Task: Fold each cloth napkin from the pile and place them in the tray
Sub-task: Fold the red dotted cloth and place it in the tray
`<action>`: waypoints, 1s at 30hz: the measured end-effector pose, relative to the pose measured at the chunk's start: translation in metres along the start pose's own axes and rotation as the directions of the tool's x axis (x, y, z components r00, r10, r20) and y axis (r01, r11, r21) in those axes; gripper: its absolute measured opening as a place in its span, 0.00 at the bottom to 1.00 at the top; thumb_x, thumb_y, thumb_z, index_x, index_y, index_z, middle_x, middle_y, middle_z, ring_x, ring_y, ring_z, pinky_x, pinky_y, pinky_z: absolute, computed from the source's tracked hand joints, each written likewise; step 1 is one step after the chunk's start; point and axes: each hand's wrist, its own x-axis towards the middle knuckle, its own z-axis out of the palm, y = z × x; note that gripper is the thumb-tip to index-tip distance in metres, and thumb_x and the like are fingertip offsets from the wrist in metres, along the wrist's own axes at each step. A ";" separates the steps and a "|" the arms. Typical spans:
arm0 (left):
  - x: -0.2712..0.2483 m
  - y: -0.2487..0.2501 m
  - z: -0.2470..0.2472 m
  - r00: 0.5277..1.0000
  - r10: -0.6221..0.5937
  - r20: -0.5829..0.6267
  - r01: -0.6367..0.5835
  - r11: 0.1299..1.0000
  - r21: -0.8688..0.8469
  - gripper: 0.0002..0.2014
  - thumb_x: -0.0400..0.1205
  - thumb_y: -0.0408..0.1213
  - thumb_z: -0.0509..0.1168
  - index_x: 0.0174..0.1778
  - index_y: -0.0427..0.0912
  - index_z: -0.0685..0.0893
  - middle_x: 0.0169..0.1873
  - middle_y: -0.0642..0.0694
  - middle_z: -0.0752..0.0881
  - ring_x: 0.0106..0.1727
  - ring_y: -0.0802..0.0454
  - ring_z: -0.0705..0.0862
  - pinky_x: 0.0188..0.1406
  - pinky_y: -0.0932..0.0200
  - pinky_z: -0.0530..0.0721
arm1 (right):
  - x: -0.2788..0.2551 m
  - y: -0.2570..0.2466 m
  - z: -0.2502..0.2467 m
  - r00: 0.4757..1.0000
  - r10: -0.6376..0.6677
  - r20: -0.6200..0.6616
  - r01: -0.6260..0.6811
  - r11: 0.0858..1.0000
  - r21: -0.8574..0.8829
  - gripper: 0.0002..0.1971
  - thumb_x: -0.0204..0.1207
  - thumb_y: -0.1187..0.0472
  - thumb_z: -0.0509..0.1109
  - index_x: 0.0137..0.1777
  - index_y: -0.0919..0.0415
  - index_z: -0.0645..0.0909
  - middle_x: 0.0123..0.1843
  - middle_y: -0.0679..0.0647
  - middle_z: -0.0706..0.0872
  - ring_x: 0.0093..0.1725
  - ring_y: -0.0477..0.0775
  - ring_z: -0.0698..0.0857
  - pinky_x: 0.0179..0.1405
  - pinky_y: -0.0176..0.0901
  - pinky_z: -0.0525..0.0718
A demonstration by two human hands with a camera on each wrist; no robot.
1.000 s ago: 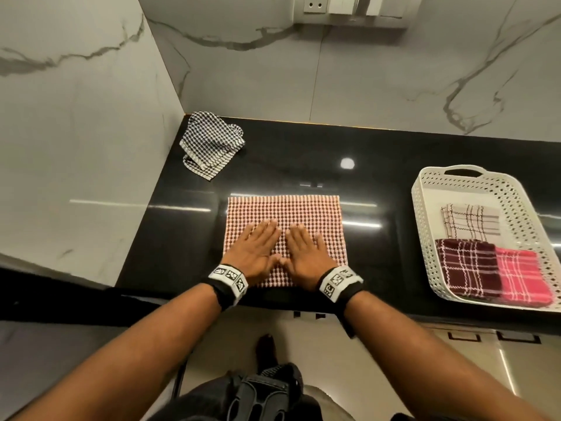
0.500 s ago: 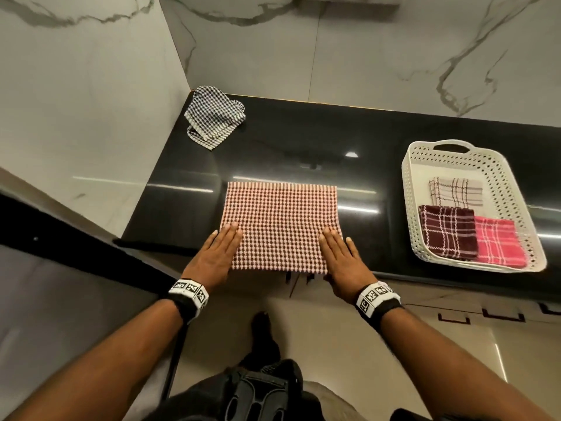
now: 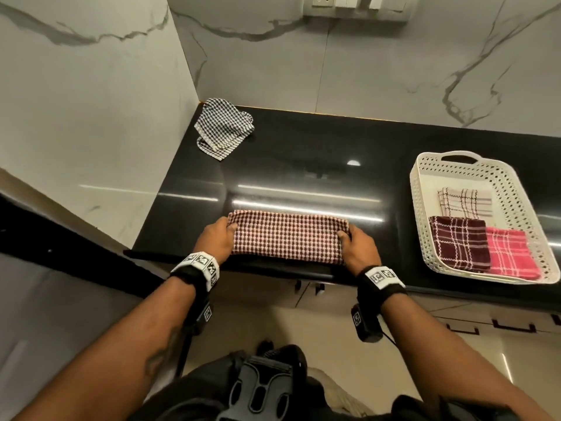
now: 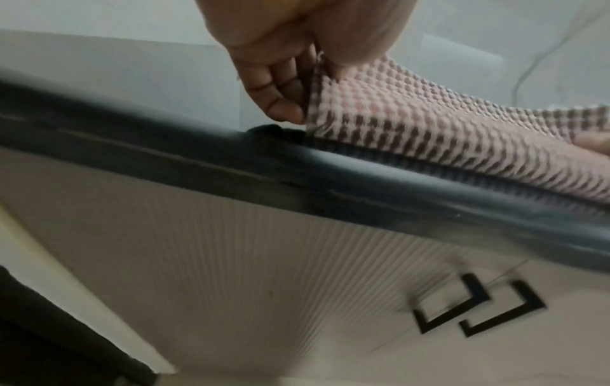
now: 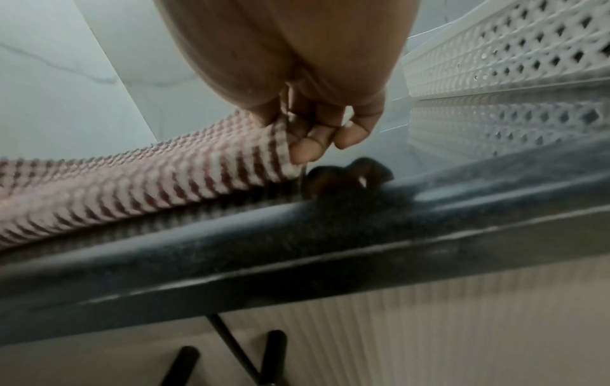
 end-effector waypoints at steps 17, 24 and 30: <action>-0.001 0.009 0.022 0.929 0.308 -0.205 -0.251 0.932 0.263 0.22 0.84 0.51 0.59 0.67 0.38 0.73 0.58 0.37 0.81 0.56 0.36 0.81 0.56 0.38 0.80 | -0.006 -0.029 0.021 0.978 0.040 -0.207 -0.135 0.871 -0.472 0.20 0.82 0.53 0.63 0.69 0.63 0.68 0.59 0.62 0.83 0.57 0.66 0.82 0.57 0.64 0.76; 0.007 0.035 0.070 0.754 0.594 0.280 -0.651 0.618 0.442 0.34 0.86 0.55 0.44 0.87 0.42 0.58 0.87 0.42 0.54 0.88 0.43 0.51 0.85 0.38 0.53 | -0.003 -0.063 0.066 0.887 -0.229 0.401 0.412 0.786 -0.462 0.34 0.88 0.46 0.48 0.88 0.55 0.38 0.88 0.52 0.33 0.87 0.56 0.33 0.84 0.71 0.40; 0.012 -0.017 0.046 0.817 0.528 0.229 -0.569 0.679 0.464 0.36 0.84 0.55 0.48 0.87 0.41 0.54 0.87 0.43 0.51 0.88 0.47 0.50 0.84 0.43 0.49 | 0.008 0.001 0.025 0.910 -0.107 0.401 0.328 0.778 -0.536 0.38 0.86 0.36 0.42 0.87 0.53 0.32 0.86 0.50 0.27 0.85 0.51 0.28 0.81 0.67 0.29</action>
